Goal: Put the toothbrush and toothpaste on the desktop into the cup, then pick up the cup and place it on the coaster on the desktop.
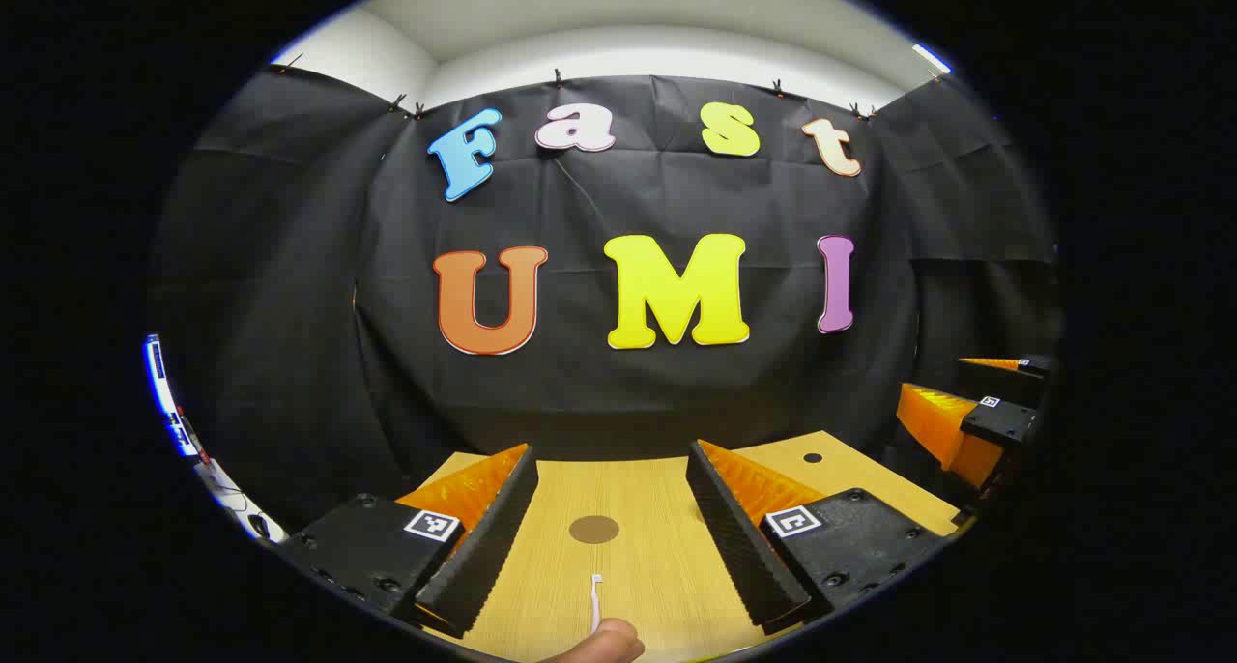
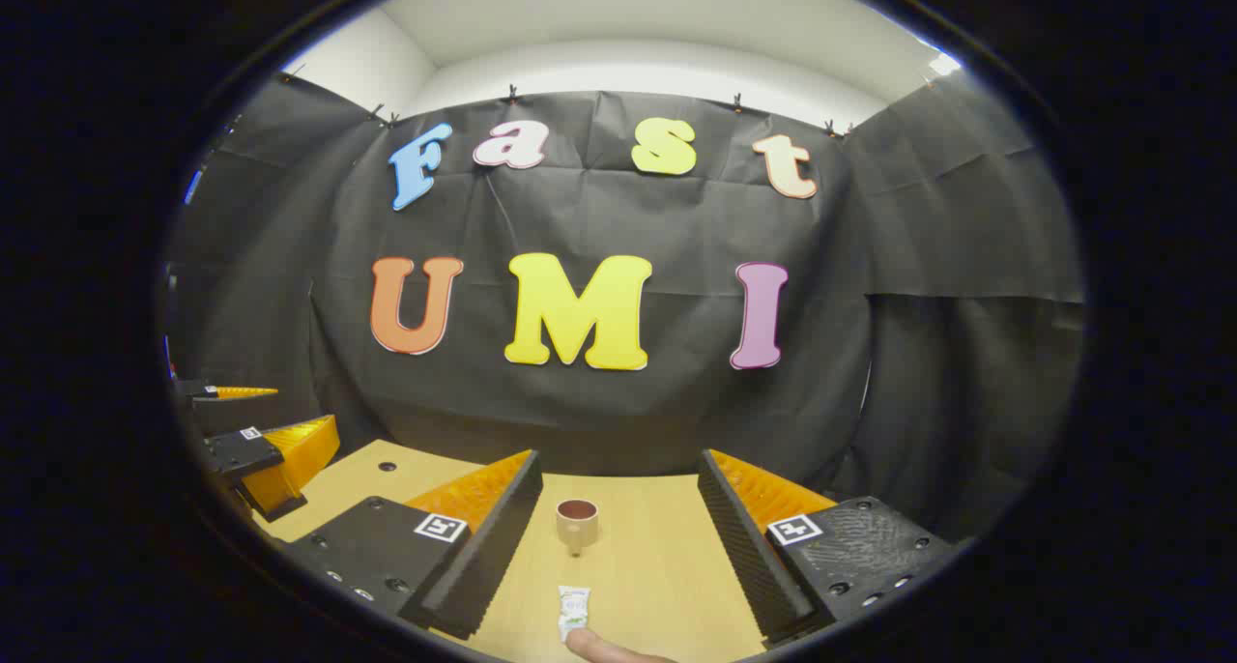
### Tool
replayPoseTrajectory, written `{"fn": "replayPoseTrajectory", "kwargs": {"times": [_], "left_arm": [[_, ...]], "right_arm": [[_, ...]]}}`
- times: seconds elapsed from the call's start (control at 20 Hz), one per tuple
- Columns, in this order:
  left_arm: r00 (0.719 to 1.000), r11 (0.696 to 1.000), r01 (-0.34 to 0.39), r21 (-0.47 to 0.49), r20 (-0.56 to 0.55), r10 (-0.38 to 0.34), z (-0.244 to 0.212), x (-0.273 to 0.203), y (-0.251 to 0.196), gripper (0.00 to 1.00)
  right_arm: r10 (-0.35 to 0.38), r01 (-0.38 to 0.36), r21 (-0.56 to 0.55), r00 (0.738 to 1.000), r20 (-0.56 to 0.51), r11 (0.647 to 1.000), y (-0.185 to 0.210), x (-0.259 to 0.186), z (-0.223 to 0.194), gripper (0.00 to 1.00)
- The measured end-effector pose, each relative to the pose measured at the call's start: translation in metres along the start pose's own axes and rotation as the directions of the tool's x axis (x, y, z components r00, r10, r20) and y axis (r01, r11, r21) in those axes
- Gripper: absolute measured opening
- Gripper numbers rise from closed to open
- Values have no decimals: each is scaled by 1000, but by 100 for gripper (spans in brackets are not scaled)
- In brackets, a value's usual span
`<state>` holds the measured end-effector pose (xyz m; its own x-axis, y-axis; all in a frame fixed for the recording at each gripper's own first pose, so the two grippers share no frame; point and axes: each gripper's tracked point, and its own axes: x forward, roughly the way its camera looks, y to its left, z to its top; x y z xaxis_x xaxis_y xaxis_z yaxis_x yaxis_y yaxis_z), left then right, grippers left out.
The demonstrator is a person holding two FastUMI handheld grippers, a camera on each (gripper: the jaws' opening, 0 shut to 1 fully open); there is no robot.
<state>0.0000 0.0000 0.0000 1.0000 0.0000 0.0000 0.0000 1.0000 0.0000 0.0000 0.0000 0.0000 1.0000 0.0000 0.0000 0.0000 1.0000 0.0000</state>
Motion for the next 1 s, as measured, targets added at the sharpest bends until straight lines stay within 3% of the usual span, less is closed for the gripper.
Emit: {"fn": "replayPoseTrajectory", "kwargs": {"times": [0.35,1.0], "left_arm": [[1000,1000,-4,-4,-7,4,-5,9,0,99],[1000,1000,-23,8,-7,23,-8,20,1,99]], "right_arm": [[5,-4,-53,1000,13,999,6,11,-2,96],[46,-46,-50,999,-1,998,15,36,-15,96]]}}
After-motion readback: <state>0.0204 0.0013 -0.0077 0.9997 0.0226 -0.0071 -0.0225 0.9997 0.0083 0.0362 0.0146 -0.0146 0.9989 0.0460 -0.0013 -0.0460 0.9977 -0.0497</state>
